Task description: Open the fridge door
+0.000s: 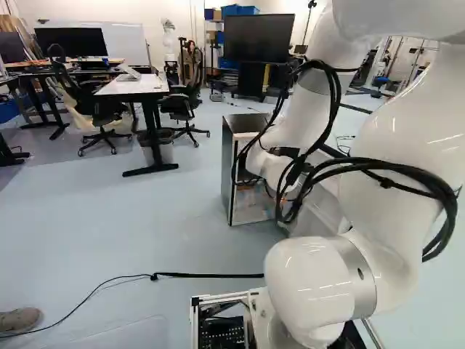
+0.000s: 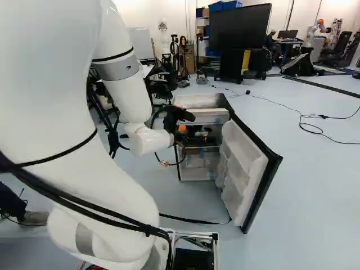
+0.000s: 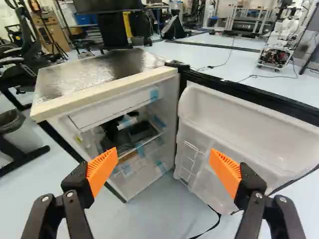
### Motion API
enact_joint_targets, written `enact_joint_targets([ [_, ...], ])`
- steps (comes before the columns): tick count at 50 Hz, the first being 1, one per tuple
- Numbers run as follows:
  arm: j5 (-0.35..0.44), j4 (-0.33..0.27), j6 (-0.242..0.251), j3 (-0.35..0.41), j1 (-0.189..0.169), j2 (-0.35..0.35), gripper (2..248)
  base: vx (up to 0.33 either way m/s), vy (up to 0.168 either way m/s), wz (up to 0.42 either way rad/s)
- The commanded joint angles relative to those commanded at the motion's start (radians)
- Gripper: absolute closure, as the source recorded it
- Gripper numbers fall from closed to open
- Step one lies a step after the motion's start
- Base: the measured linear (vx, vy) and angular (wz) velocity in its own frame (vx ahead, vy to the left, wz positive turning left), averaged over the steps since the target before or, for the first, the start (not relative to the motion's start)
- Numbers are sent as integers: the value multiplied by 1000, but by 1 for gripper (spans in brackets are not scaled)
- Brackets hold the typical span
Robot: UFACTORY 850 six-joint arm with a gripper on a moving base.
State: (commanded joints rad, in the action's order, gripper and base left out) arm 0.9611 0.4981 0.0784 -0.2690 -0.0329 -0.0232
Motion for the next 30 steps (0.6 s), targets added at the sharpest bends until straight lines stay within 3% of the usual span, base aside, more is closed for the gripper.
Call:
enact_joint_targets([
  [30,-47,-267,-42,97,18,162,3,0,0,0],
])
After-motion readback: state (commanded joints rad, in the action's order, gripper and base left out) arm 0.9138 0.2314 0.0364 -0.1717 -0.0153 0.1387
